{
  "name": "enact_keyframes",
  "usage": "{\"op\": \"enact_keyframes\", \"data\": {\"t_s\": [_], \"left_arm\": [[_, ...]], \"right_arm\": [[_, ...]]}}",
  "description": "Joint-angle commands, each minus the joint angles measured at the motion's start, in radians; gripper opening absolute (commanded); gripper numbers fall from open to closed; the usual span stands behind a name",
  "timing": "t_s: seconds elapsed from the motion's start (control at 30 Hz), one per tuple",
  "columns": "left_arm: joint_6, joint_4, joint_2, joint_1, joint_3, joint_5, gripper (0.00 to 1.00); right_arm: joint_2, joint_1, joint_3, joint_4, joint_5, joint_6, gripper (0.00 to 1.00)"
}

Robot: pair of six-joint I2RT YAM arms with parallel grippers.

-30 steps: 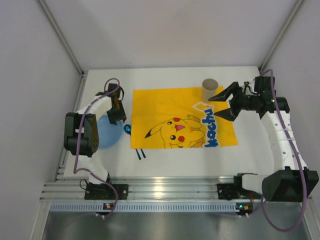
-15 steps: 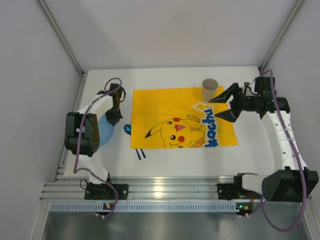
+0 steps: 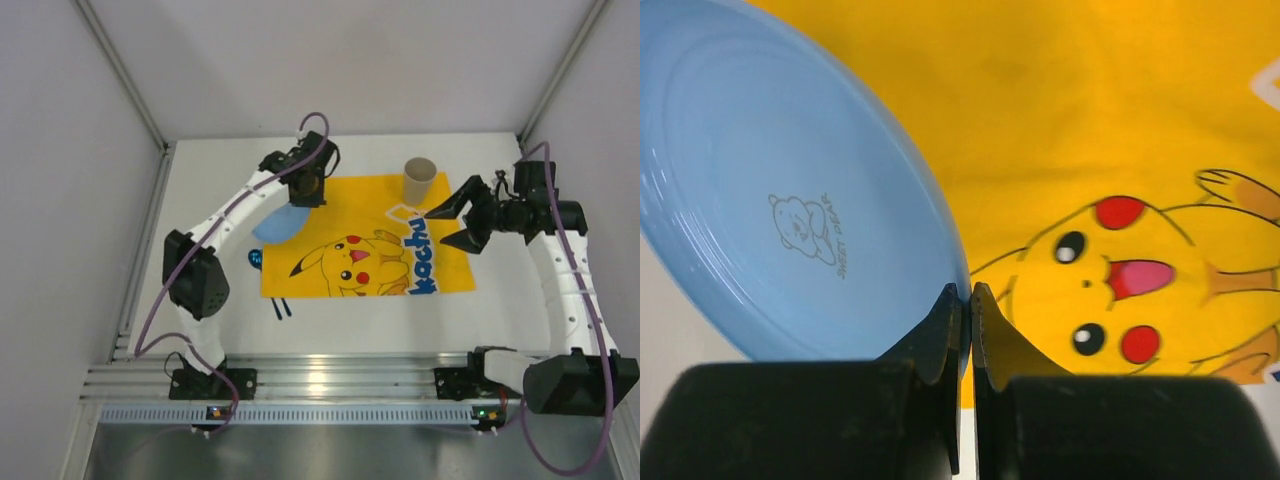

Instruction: Set the dinner table for one person

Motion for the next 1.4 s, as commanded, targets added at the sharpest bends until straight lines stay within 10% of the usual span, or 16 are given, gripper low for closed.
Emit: {"op": "enact_keyframes", "data": {"t_s": [0.0, 0.33, 0.77, 1.07, 1.37], "left_arm": [[-0.032, -0.054, 0.144, -0.1, 0.099, 0.028, 0.0], [0.017, -0.114, 0.554, -0.347, 0.564, 0.04, 0.0], [-0.051, -0.032, 0.578, -0.377, 0.302, 0.135, 0.0], [-0.04, -0.035, 0.551, -0.383, 0.305, 0.152, 0.52], [-0.011, -0.088, 0.387, -0.363, 0.359, 0.042, 0.75]], "right_arm": [[-0.088, -0.017, -0.014, -0.053, 0.042, -0.063, 0.74], [-0.194, -0.028, -0.075, -0.169, 0.08, -0.121, 0.73], [-0.191, -0.035, -0.057, -0.218, 0.101, -0.175, 0.73], [-0.183, -0.034, -0.071, -0.201, 0.091, -0.166, 0.73], [-0.202, -0.034, -0.091, -0.197, 0.101, -0.162, 0.73]]}}
